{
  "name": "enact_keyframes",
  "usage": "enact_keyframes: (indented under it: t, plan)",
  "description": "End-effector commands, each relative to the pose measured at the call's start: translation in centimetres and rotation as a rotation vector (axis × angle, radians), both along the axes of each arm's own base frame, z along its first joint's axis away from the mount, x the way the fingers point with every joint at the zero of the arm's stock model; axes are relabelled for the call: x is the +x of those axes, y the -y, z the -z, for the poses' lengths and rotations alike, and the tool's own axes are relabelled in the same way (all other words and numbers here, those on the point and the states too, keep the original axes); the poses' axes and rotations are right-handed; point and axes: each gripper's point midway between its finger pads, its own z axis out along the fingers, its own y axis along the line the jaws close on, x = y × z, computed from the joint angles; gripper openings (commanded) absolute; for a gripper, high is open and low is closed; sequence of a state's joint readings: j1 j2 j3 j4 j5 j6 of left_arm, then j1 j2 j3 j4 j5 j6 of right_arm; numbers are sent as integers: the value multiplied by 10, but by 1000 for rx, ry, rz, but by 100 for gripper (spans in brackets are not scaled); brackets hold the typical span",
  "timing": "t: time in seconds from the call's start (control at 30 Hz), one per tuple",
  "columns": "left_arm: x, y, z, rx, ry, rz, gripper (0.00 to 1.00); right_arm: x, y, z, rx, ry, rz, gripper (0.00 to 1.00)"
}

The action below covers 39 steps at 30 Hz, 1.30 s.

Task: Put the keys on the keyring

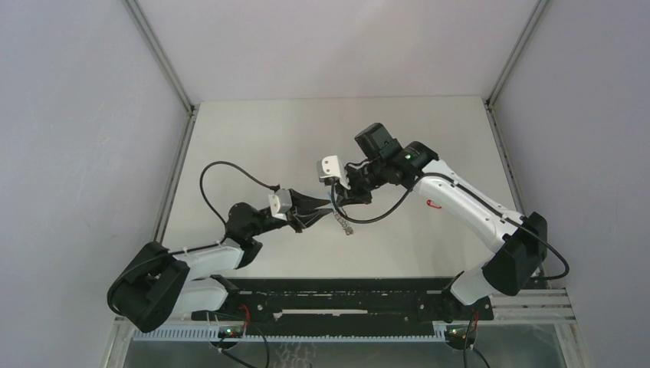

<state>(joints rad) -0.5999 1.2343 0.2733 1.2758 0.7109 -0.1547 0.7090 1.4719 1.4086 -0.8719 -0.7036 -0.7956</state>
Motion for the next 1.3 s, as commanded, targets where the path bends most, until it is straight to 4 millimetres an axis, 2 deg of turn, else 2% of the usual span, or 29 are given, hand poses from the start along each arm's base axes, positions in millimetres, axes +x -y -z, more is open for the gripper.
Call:
enact_keyframes:
  t: [0.0,0.23,0.53,0.87,1.1,1.27]
  plan:
    - [4,1,-5,53,52,-10,31,-2,8,5,-163,40,-6,0]
    - [3,0,0,79,53,-11,31,2,7,11,-309,65,9,0]
    - [1,7,2,65,37,19,29,-2,0,10,-391,74,-13,0]
    - [-2,8,-9,-16,45,25,26,-6,-7,11,-402,79,-37,0]
    - [-2,12,-6,-12,34,45,22,-8,-12,8,-390,92,-50,0]
    - [-1,15,3,7,12,50,20,-9,-14,5,-374,99,-57,0]
